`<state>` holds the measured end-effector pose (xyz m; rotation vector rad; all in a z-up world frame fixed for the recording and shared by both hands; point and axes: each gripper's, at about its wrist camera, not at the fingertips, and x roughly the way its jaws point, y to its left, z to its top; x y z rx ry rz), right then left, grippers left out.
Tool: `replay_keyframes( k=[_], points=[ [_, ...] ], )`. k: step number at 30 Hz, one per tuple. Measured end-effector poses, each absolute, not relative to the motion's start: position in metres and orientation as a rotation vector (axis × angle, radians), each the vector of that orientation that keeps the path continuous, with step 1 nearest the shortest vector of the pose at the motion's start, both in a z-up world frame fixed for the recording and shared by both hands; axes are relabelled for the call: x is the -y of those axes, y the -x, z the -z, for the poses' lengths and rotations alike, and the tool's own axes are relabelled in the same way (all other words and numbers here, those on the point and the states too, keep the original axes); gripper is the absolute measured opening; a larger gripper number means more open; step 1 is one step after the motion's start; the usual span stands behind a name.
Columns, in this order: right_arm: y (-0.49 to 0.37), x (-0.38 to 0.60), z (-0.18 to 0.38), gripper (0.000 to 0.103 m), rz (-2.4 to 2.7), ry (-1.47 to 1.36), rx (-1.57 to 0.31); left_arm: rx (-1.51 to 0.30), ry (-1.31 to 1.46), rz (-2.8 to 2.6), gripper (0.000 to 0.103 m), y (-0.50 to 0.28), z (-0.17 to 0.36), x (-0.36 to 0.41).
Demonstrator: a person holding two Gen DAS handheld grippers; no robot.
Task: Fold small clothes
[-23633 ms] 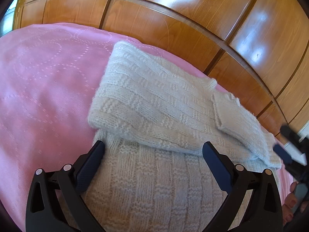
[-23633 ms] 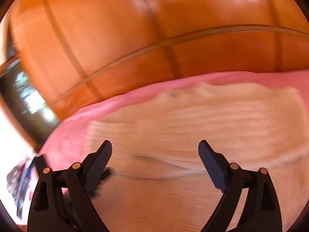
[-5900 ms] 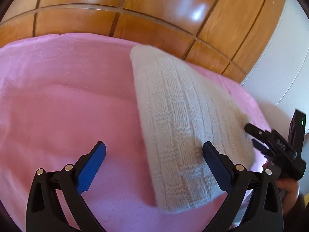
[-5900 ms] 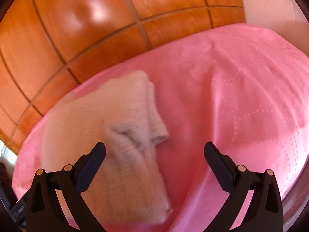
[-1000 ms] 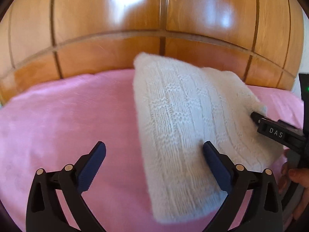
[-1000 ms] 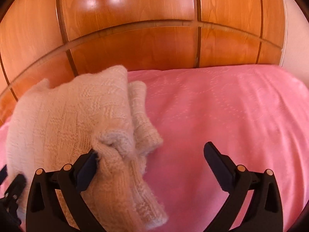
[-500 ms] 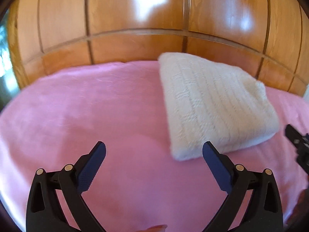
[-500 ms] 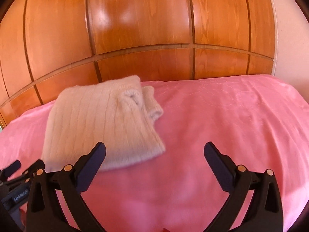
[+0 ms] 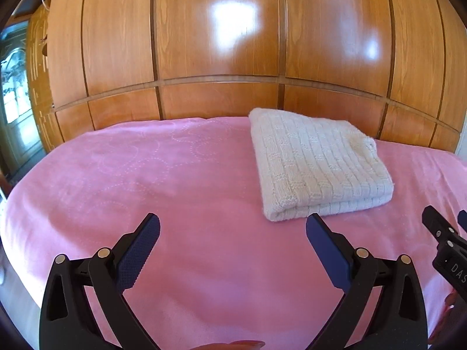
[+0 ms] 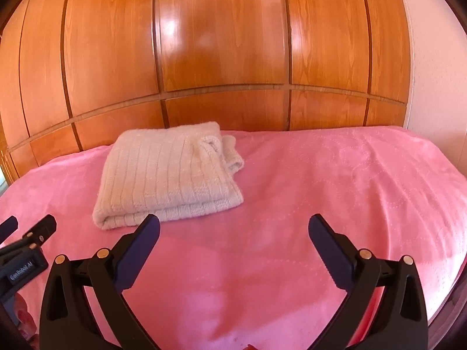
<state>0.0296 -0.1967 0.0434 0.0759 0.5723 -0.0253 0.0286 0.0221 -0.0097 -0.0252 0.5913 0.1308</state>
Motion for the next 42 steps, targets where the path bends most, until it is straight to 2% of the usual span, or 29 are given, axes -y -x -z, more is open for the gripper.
replay_keyframes(
  k=[42],
  points=[
    [-0.0260,0.1914,-0.0489,0.101,-0.002,-0.070,-0.563,-0.650,0.015,-0.117,0.099,-0.0296,0.0143,-0.0230]
  ],
)
